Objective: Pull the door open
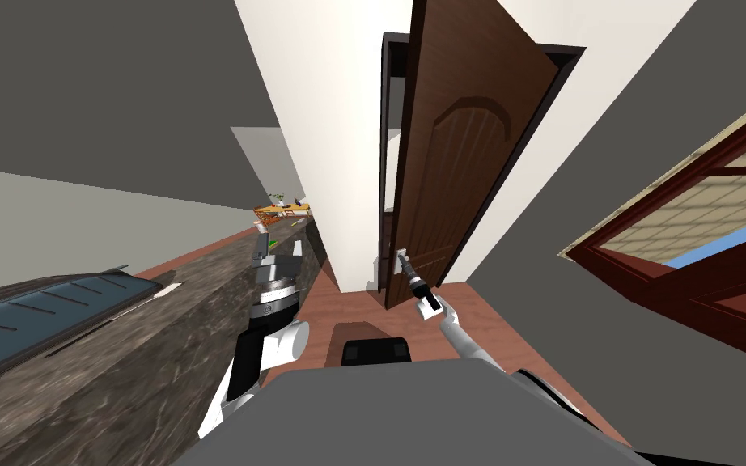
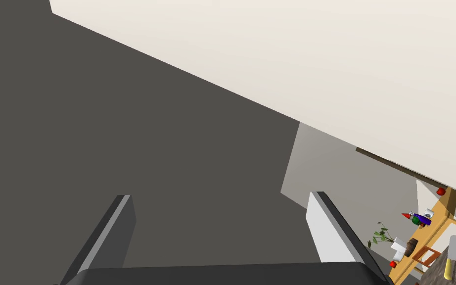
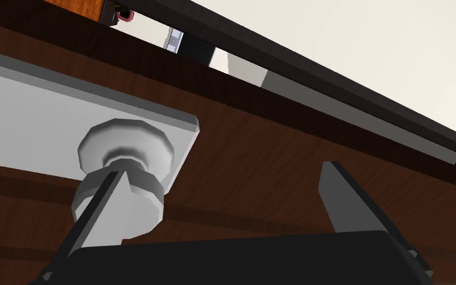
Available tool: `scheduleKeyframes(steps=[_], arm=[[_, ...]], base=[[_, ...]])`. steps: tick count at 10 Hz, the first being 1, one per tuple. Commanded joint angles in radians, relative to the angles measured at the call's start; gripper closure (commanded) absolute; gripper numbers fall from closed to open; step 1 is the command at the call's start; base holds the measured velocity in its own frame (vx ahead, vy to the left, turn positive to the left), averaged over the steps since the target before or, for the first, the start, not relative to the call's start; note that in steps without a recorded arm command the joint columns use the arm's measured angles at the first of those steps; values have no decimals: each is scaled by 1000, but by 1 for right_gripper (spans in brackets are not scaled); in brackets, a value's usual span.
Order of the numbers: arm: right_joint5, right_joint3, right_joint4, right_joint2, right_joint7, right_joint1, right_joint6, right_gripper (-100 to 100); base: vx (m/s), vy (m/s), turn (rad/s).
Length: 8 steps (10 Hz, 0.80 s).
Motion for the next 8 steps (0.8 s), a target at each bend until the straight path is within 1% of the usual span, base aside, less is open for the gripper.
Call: scheduleKeyframes(steps=[1,3,4,6,7,8], arm=[[35,-2,8,-20,50,1,-10,-100],[81,-5,21,-47,106,0,-22,-100],[81,-5,21,-47,120,0,-22,-100],[130,-8,35,-75,182,-2,-33,-100],[130,-8,35,-75,199,-2,-33,-100],[155,-10,43,-90,233,-3,-39,-100]], base=[[-25,10,-54],[-29,9,-58],[-26,6,-16],[-28,8,-47],[-22,11,-26],[-20,5,-37]])
